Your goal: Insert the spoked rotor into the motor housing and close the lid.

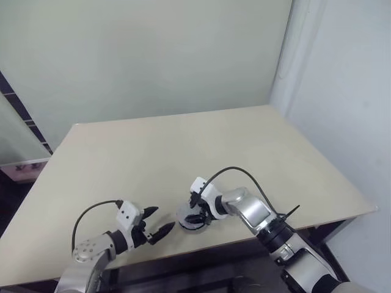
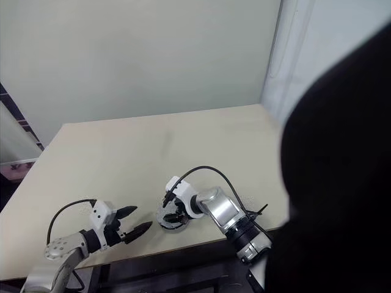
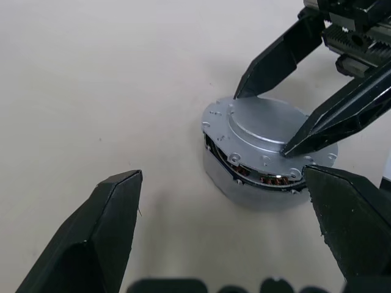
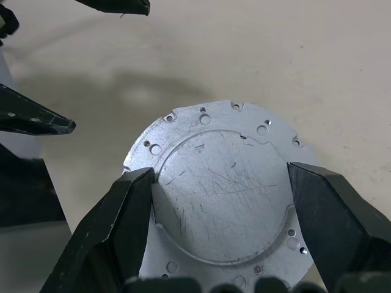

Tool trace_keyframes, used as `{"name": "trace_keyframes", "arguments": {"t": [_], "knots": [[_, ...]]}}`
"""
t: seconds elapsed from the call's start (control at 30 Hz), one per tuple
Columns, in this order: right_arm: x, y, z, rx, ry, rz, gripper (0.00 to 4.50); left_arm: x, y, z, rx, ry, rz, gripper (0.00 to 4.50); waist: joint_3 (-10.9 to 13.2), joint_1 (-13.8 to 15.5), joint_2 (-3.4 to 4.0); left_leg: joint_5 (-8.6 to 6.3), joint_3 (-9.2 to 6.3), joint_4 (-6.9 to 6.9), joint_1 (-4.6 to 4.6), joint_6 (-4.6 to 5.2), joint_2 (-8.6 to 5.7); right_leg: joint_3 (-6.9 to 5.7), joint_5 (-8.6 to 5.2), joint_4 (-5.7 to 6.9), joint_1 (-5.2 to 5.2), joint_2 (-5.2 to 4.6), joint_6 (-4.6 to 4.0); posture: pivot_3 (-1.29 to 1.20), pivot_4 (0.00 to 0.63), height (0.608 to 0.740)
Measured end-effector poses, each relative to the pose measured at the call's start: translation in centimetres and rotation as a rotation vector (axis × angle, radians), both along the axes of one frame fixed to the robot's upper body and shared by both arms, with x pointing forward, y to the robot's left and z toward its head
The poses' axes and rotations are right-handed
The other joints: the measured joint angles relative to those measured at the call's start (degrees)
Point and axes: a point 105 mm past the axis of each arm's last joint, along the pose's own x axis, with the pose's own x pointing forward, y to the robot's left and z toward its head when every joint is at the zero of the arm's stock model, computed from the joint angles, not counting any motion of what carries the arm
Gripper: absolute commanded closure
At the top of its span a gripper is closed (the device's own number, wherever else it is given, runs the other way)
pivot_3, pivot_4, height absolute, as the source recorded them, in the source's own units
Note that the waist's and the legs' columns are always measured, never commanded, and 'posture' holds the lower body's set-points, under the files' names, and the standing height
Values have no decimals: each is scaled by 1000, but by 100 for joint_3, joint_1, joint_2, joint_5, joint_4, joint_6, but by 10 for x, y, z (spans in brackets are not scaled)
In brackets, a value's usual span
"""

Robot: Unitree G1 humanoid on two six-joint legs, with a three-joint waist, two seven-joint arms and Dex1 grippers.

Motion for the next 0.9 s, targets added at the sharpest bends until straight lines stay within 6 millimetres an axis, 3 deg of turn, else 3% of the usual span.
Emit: {"name": "trace_keyframes", "arguments": {"t": [0.9], "knots": [[-2,1,-6,-112,-33,22,1240,-2,0,-3,-4,6,18,0,-35,2,-9,-1,-1,-4,34,0,0,-3,-2,-2,30,-1,-2,0,0,740]]}}
